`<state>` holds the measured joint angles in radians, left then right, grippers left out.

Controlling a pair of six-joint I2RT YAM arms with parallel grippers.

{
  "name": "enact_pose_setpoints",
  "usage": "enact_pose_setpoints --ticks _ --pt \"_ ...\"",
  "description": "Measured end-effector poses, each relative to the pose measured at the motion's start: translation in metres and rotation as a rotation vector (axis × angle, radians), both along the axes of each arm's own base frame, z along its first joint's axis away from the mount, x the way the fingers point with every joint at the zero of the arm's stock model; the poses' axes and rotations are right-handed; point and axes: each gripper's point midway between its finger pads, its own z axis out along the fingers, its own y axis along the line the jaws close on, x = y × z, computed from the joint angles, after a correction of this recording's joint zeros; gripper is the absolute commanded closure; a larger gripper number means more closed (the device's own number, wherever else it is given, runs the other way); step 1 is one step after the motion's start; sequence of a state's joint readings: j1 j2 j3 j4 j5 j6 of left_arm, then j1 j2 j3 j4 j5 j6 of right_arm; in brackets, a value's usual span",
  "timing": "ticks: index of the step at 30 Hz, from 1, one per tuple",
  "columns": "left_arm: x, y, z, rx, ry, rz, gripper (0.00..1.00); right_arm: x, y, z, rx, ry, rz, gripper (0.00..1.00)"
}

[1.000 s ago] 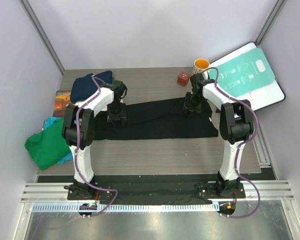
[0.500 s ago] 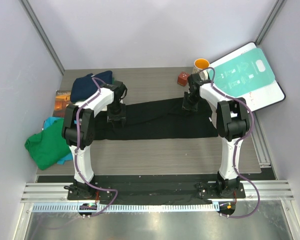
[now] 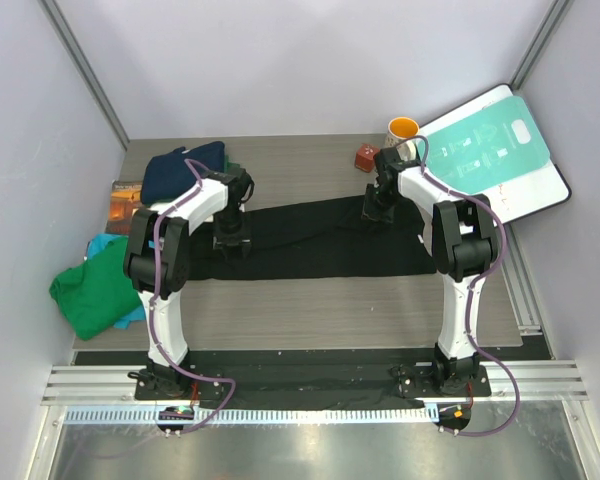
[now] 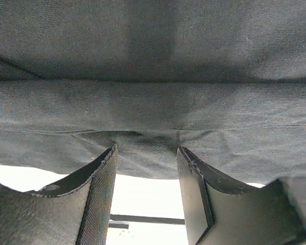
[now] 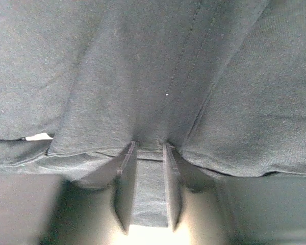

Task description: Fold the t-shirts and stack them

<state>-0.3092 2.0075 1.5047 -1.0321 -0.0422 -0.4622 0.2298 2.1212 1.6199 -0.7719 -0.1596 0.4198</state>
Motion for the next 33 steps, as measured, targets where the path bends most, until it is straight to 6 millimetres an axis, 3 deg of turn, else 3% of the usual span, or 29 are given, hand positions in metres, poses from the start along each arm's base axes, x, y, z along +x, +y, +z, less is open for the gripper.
enact_pose_setpoints --ticks 3,22,25,26,28,33 --pt "0.001 0.0 0.0 -0.001 -0.002 0.0 0.49 0.0 0.001 0.003 -0.001 -0.007 0.003 0.54" --pt "-0.005 0.001 -0.005 0.003 0.012 0.0 0.49 -0.013 -0.004 0.004 -0.021 0.02 0.002 0.54" --pt "-0.005 0.002 -0.005 0.004 0.012 -0.001 0.49 -0.014 -0.005 0.002 -0.023 0.029 0.002 0.62" --pt "-0.005 0.001 -0.005 0.004 0.012 -0.001 0.49 -0.014 -0.005 0.001 -0.024 0.033 0.002 0.78" --pt "-0.005 0.002 -0.005 0.004 0.012 -0.002 0.49 -0.015 -0.005 -0.005 -0.027 0.045 0.008 0.96" --pt "-0.005 0.002 -0.005 0.004 0.012 -0.004 0.5 -0.016 -0.005 -0.007 -0.025 0.06 0.005 0.99"
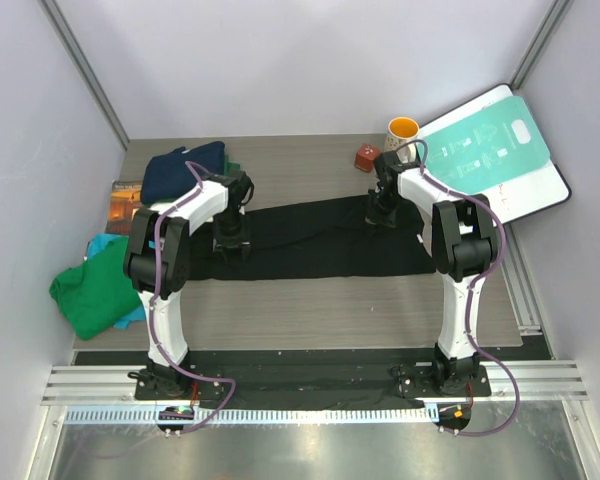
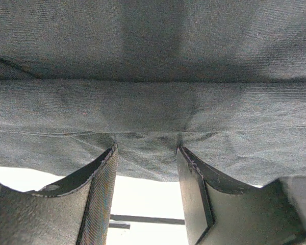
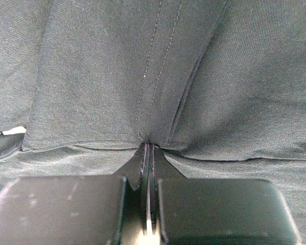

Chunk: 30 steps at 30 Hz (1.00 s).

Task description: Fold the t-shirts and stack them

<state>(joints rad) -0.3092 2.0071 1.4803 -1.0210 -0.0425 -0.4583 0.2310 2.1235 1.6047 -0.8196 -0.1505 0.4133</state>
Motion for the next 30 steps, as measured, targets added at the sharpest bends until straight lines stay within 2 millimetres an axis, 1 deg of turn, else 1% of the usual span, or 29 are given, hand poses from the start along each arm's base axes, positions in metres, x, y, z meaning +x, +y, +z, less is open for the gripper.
enact_pose_setpoints --ticks 7,12,13,16,19,22,30 --pt "0.0 0.0 0.0 -0.001 0.001 0.0 0.55 0.005 0.0 0.005 -0.007 -0.017 0.0 0.99" --pt "-0.002 0.0 -0.002 0.0 0.007 -0.001 0.57 0.026 0.005 0.027 0.004 -0.084 0.0 0.99" --pt "-0.003 0.001 -0.002 0.001 0.009 -0.001 0.57 0.031 0.006 0.032 0.007 -0.103 -0.001 0.88" --pt "-0.004 0.001 -0.003 0.002 0.012 -0.002 0.57 0.042 0.007 0.044 0.011 -0.142 -0.001 0.72" --pt "-0.004 0.001 -0.003 0.002 0.013 -0.006 0.58 0.044 0.007 0.046 0.007 -0.151 0.005 0.69" --pt "-0.004 0.002 -0.003 0.002 0.014 -0.015 0.58 0.041 0.005 0.045 0.0 -0.141 0.008 0.68" --pt "-0.004 0.001 -0.003 -0.001 0.015 -0.022 0.58 0.038 0.001 0.044 -0.021 -0.129 0.013 0.67"
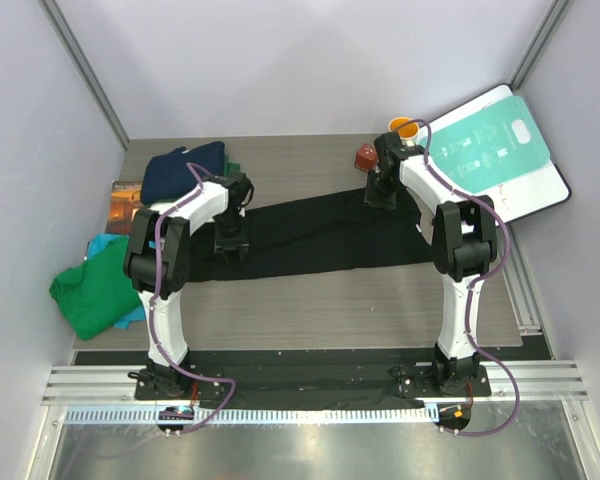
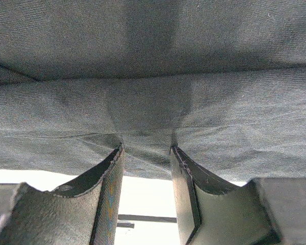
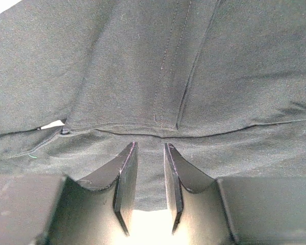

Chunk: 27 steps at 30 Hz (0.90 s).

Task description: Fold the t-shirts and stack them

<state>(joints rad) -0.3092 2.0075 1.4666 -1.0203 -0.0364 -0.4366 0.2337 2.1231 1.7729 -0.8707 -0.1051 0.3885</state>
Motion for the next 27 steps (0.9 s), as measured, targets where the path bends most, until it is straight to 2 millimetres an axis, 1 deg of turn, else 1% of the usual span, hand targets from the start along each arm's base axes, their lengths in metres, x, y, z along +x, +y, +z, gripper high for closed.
enact_pose_setpoints --ticks 9,13,18,23,27 --pt "-0.001 0.0 -0.001 -0.002 0.004 0.0 0.58 -0.002 -0.002 -0.002 -0.012 0.007 0.0 0.64" --pt "-0.005 0.001 -0.004 0.002 0.015 0.0 0.58 -0.008 -0.006 -0.01 -0.029 0.028 0.003 0.63" --pt "-0.005 0.001 -0.004 0.001 0.015 0.0 0.58 -0.017 -0.009 -0.018 -0.044 0.057 0.008 0.62" --pt "-0.005 0.001 -0.004 0.001 0.014 0.0 0.58 -0.017 -0.009 -0.022 -0.044 0.058 0.008 0.63" --pt "-0.005 0.001 -0.004 0.001 0.014 -0.001 0.58 -0.015 -0.009 -0.03 -0.045 0.067 0.008 0.63"
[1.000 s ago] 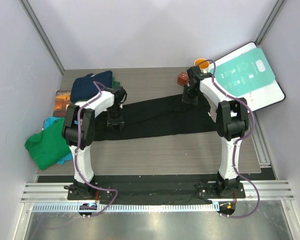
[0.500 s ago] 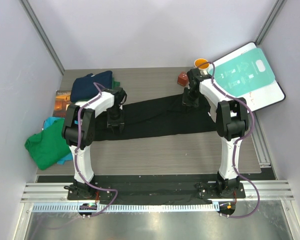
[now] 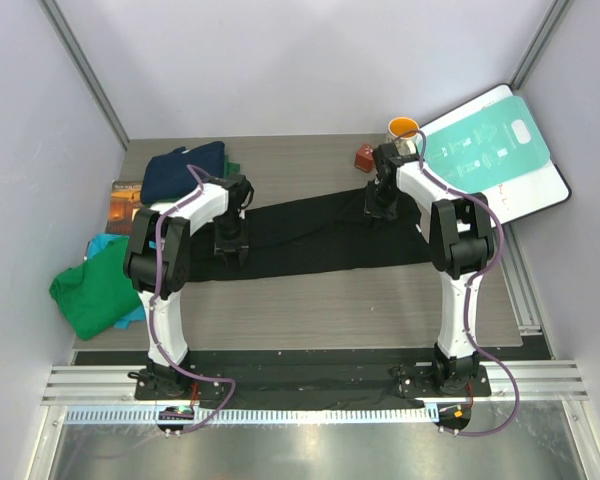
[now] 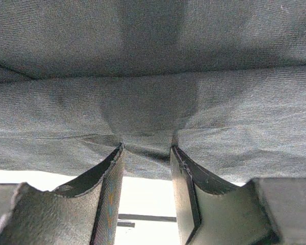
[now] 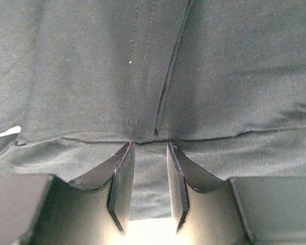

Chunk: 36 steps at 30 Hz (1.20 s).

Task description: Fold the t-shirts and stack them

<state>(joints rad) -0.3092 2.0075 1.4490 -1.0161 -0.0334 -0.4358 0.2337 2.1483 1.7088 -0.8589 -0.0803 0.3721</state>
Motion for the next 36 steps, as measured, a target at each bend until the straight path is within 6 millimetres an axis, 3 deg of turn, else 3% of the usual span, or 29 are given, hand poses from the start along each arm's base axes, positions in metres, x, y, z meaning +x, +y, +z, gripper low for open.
enact_pose_setpoints --ticks 5,24,36 --pt "0.0 0.0 0.0 0.0 0.001 0.0 0.58 0.0 0.0 -0.008 -0.003 0.012 0.0 0.63" --pt "0.0 0.0 0.0 0.0 0.001 -0.001 0.59 0.005 -0.001 -0.007 -0.007 -0.007 -0.003 0.63" --pt "0.0 0.0 0.0 0.0 0.002 -0.003 0.59 0.025 0.003 0.011 0.006 -0.073 -0.006 0.63"
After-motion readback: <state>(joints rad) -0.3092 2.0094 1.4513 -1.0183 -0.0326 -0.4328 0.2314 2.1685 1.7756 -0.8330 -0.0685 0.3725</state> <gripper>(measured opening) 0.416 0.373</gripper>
